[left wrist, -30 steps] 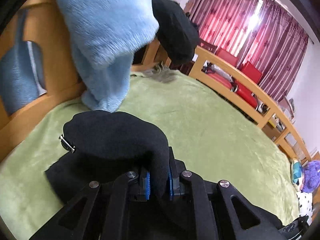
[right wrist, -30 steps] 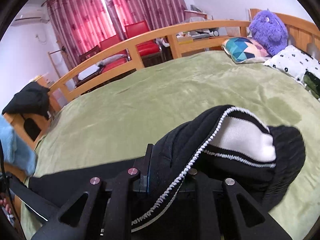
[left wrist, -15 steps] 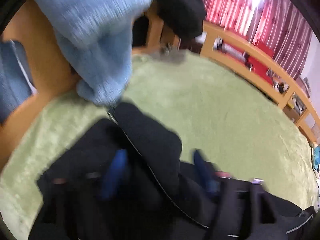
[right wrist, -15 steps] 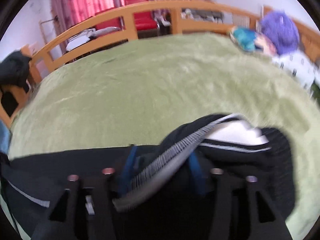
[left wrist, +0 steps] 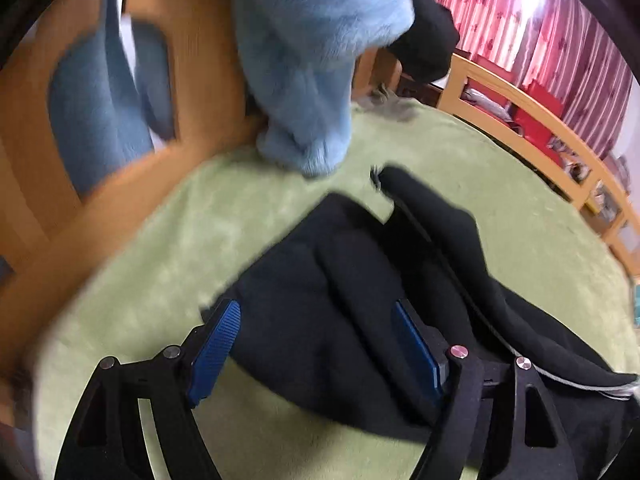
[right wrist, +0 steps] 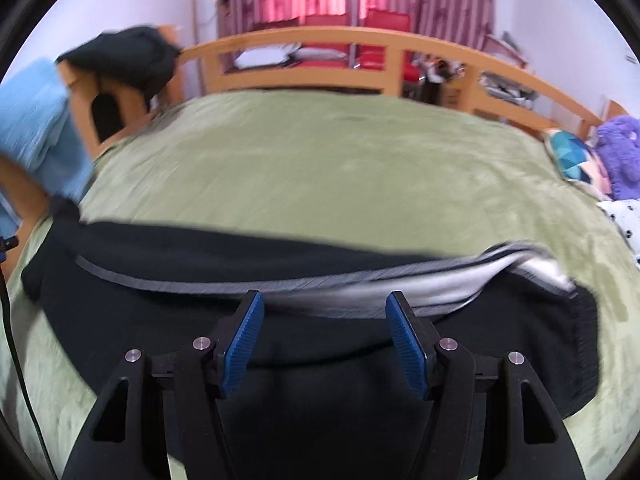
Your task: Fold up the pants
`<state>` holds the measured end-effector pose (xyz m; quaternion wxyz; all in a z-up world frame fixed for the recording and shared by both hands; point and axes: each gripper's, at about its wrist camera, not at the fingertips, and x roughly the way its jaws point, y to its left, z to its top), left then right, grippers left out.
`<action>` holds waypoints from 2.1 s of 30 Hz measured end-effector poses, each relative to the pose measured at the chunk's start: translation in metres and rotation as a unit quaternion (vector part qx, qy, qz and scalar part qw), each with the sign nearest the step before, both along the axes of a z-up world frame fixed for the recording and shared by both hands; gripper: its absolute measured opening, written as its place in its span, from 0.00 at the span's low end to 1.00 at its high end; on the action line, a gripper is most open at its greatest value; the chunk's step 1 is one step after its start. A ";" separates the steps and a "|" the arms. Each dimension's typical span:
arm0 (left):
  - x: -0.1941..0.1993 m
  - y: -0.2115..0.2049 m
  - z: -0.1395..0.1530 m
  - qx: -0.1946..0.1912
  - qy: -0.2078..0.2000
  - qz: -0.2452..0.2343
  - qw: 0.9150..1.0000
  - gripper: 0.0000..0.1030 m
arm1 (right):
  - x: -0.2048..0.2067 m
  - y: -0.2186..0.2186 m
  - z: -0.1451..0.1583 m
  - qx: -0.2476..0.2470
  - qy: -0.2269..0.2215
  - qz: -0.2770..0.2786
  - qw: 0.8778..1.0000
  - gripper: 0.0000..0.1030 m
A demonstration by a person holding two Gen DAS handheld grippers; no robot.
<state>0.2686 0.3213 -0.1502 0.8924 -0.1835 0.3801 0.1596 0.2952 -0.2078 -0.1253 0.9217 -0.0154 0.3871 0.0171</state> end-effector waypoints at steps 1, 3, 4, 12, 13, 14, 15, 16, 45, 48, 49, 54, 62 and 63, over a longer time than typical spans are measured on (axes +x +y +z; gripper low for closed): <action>0.001 0.003 -0.006 -0.014 -0.003 -0.007 1.000 0.73 | -0.004 0.008 -0.005 -0.002 0.003 0.004 1.000 0.60; 0.008 0.005 -0.016 -0.030 -0.004 -0.021 0.999 0.71 | -0.013 0.026 -0.018 -0.005 0.011 0.018 1.000 0.60; 0.012 0.003 -0.018 -0.029 -0.003 -0.026 0.999 0.68 | -0.017 0.030 -0.022 -0.006 0.014 0.022 1.000 0.60; 0.076 -0.003 -0.044 -0.013 0.037 -0.012 0.999 0.50 | -0.050 0.033 -0.039 -0.012 0.028 -0.002 1.000 0.60; 0.081 0.002 -0.050 -0.030 0.035 -0.001 0.999 0.48 | -0.053 0.030 -0.039 -0.010 0.028 -0.008 1.000 0.60; 0.086 0.006 -0.055 -0.041 0.032 0.007 0.999 0.46 | -0.056 0.025 -0.039 -0.008 0.028 -0.017 0.999 0.60; 0.090 0.007 -0.059 -0.044 0.033 0.013 0.998 0.40 | -0.059 0.019 -0.039 -0.005 0.028 -0.027 0.999 0.60; 0.095 0.007 -0.062 -0.044 0.038 0.016 0.998 0.19 | -0.062 0.014 -0.039 -0.001 0.029 -0.035 0.999 0.60; -0.010 0.049 -0.065 -0.062 0.053 0.085 0.993 0.61 | -0.095 -0.015 -0.049 -0.041 0.033 -0.078 0.996 0.60; -0.004 0.047 -0.066 -0.057 0.040 0.081 0.994 0.61 | -0.085 -0.032 -0.078 -0.010 0.082 -0.087 0.993 0.60; -0.001 0.047 -0.066 -0.062 0.037 0.080 0.994 0.62 | -0.083 -0.035 -0.085 -0.005 0.086 -0.087 0.992 0.61; 0.012 0.047 -0.066 -0.069 0.019 0.087 0.994 0.39 | -0.076 -0.059 -0.091 0.073 0.101 -0.094 0.988 0.64; 0.000 0.041 -0.047 -0.066 0.034 0.083 0.994 0.34 | -0.084 -0.077 -0.039 0.012 0.027 -0.102 0.994 0.63; 0.000 0.037 -0.044 -0.037 0.055 0.089 0.994 0.39 | -0.079 -0.077 -0.035 0.003 0.025 -0.096 0.995 0.63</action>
